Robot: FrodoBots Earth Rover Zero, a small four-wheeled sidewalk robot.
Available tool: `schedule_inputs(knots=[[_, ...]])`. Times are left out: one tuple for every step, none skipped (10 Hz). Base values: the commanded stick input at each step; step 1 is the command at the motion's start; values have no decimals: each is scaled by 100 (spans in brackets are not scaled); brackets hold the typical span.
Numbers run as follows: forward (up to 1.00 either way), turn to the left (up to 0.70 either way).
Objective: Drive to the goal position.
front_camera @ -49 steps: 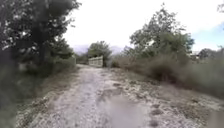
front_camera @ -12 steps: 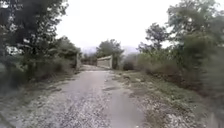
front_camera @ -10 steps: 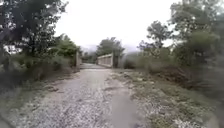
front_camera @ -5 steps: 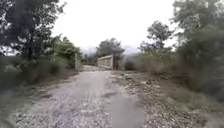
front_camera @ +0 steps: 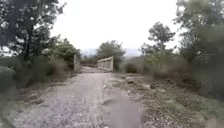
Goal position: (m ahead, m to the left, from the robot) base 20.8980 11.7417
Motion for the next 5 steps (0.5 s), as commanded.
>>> schedule_inputs(knots=[[30,0],[30,0],[30,0],[30,0],[30,0]])
